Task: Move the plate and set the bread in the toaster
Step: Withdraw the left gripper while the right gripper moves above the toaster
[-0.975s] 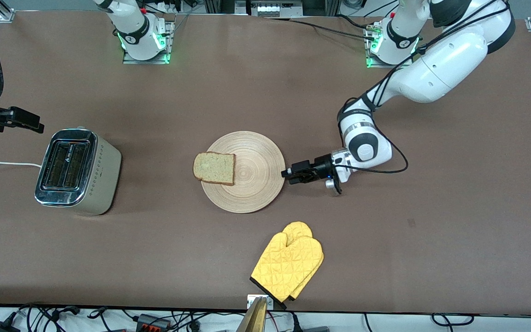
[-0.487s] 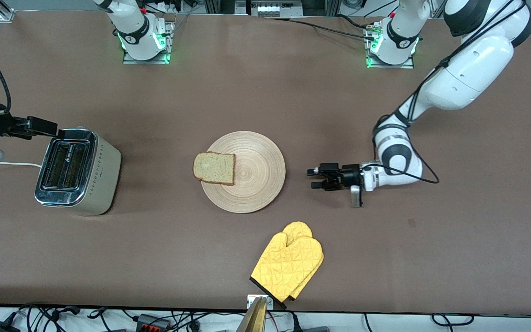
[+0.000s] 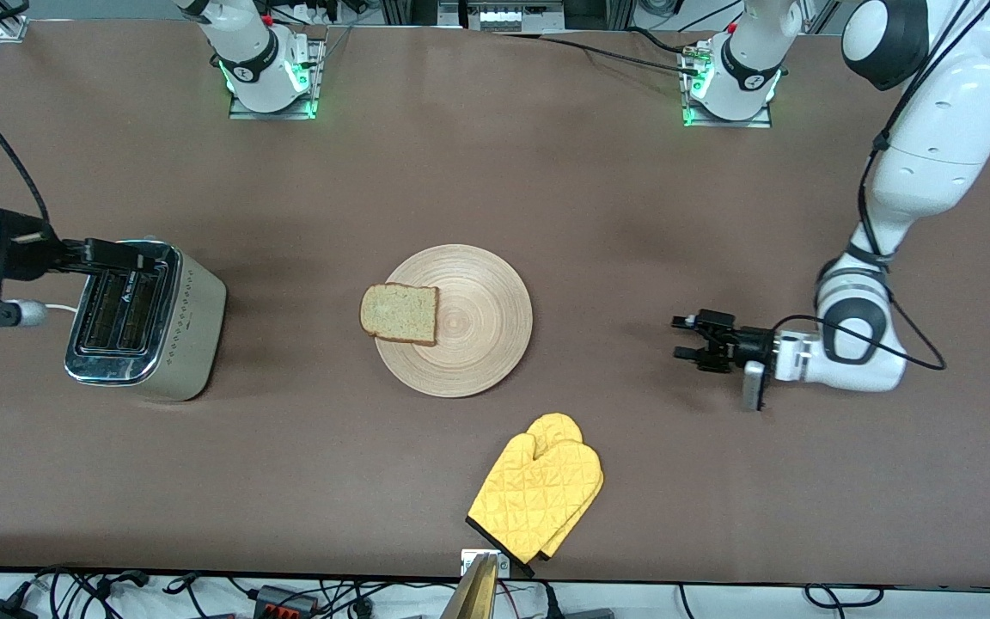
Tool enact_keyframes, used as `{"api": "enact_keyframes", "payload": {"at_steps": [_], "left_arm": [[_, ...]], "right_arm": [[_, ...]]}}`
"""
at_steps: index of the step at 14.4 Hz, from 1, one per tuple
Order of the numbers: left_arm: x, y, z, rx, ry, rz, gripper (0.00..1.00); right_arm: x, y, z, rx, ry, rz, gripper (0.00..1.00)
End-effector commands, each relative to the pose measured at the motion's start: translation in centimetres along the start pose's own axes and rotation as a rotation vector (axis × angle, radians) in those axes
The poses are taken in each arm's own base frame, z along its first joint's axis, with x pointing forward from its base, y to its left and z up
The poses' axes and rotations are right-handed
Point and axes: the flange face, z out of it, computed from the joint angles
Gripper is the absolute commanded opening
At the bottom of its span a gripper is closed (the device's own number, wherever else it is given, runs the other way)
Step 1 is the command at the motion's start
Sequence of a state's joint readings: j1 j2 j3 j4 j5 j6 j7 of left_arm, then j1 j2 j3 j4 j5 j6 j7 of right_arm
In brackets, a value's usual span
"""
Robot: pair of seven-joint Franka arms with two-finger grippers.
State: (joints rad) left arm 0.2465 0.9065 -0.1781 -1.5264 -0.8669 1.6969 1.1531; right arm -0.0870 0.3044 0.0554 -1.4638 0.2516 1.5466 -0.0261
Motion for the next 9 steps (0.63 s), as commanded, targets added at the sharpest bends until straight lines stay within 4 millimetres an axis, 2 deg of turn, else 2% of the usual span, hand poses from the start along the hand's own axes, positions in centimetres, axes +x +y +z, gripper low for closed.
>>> {"api": "enact_keyframes", "payload": {"at_steps": [1,4,5,7,9], "left_arm": [[1.5,1.5,-4.0,0.057,-0.141,-0.036,1.00],[2.8,4.2,-7.2,0.124,-0.253,-0.071,1.00],[3.5,5.7,-8.4,0.158,-0.286,-0.108,1.00],[4.0,7.6,-9.3,0.194,-0.340,-0.206,1.00],[5.0,10.6,-9.6,0.285,-0.401,-0.280,1.00]], "right_arm": [[0.6,-0.5,3.7,0.064,-0.004,0.026,1.00],[0.8,-2.9,6.2,0.045,0.011,0.119,1.00],[1.0,-3.3,7.5,0.045,0.028,0.127,1.00],[0.4,-4.2,10.2,0.041,0.060,0.126,1.00],[-1.2,-4.5,12.8,0.033,0.116,0.131,1.00]]}}
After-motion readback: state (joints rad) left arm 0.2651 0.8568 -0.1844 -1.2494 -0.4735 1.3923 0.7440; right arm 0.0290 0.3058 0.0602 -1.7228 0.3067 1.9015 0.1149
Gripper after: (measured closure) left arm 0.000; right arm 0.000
